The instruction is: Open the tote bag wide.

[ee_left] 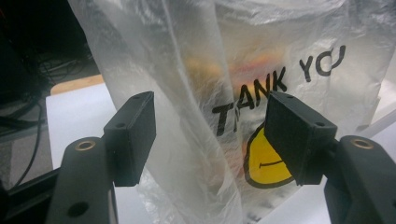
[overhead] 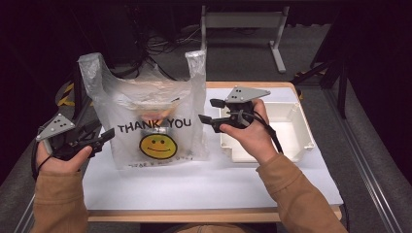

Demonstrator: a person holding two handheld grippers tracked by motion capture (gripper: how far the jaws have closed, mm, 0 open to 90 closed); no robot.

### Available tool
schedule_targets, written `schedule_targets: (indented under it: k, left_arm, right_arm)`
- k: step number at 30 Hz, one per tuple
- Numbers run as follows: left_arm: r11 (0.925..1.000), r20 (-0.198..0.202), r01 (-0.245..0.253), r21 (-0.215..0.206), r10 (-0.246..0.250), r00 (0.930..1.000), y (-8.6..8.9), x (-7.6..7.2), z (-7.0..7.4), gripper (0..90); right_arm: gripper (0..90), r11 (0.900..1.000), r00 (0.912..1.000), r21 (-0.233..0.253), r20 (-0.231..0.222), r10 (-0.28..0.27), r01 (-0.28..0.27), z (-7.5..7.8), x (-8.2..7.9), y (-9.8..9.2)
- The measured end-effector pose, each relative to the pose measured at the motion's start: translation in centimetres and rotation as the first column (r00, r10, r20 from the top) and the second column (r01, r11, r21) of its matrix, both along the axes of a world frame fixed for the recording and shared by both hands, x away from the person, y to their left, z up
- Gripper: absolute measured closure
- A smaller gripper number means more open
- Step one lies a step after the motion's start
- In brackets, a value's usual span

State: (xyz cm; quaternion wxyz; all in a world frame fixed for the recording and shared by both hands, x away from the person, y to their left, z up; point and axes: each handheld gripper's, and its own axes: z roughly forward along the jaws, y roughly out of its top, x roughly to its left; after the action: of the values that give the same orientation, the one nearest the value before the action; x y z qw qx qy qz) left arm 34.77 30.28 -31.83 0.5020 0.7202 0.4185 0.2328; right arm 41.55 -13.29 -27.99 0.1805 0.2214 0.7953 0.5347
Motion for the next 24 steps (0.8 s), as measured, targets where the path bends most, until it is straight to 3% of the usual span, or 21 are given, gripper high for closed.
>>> schedule_targets:
  k: [12, 16, 17, 22, 24]
  left_arm:
    - [0.9995, 0.022, -0.011, -0.03, 0.011, 0.9997, 0.0, 1.0, -0.7, 33.7]
    - [0.9985, 0.031, -0.016, -0.052, 0.017, 0.9994, 0.2, 1.2, -0.8, 37.1]
    - [0.9983, 0.044, -0.018, -0.056, 0.02, 0.9988, 0.3, 1.2, -0.9, 40.3]
    - [0.9983, 0.056, 0.006, -0.057, -0.003, 0.9984, 0.3, 1.2, -0.9, 53.8]
    - [0.9988, 0.055, 0.018, -0.045, -0.015, 0.9984, 0.1, 1.3, -0.9, 64.3]
  right_arm:
    - [36.9, 0.999, 0.9991, 0.022, 0.004, -0.041, 0.041, -0.1, 1.5, 2.4]
    - [44.9, 0.999, 0.9992, 0.009, 0.006, -0.039, 0.038, -0.2, 1.6, 2.8]
    - [51.2, 0.999, 0.9991, 0.01, 0.007, -0.042, 0.042, -0.1, 1.5, 2.8]
    - [64.0, 0.999, 0.999, 0.004, 0.012, -0.043, 0.043, 0.0, 1.4, 2.8]
    - [75.5, 0.999, 0.9993, 0.005, 0.01, -0.035, 0.035, -0.1, 1.4, 2.7]
